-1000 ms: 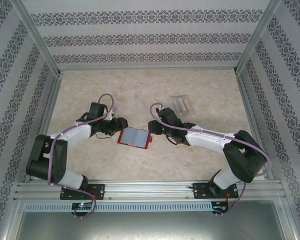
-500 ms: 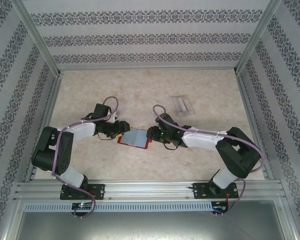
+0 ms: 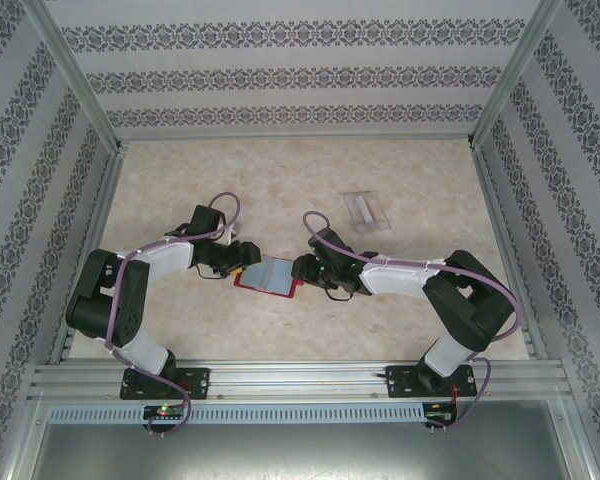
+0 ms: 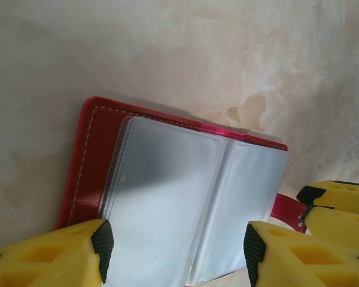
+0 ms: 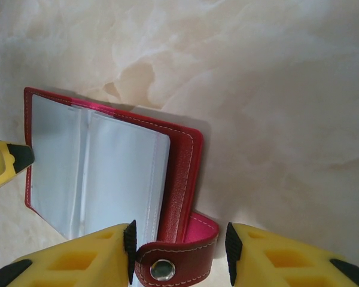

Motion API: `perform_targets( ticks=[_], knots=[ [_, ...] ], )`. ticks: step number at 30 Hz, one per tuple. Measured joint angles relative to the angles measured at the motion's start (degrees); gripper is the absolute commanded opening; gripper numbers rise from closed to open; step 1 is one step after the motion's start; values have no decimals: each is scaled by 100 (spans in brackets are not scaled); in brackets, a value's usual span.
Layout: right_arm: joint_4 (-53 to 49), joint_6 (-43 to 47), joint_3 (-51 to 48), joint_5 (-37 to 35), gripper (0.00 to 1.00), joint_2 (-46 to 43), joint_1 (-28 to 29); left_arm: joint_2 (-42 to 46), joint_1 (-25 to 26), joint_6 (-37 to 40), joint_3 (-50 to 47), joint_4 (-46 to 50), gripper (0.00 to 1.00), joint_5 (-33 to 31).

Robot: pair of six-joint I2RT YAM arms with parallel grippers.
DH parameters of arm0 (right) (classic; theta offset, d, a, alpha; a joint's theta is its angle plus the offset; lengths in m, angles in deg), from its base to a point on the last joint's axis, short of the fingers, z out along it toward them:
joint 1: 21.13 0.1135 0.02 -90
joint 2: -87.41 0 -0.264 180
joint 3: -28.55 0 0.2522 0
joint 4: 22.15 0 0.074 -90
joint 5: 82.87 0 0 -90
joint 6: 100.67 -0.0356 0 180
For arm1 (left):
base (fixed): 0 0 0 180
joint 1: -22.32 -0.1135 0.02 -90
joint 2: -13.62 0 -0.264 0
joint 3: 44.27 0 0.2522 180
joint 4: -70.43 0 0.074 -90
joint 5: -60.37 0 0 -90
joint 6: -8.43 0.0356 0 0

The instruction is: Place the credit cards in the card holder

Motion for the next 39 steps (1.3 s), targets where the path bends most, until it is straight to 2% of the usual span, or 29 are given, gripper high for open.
perform_targets(
  ticks=[12,16,19,39],
  knots=[
    [11,4,0,44,44,42,2,31,90,92,85,221,66,-321],
    [11,4,0,44,44,42,15,55,120,116,109,256,74,-396],
    [13,4,0,50,44,48,42,138,144,114,109,297,76,-485],
    [72,4,4,111,42,118,76,101,144,111,109,323,73,-459]
  ],
)
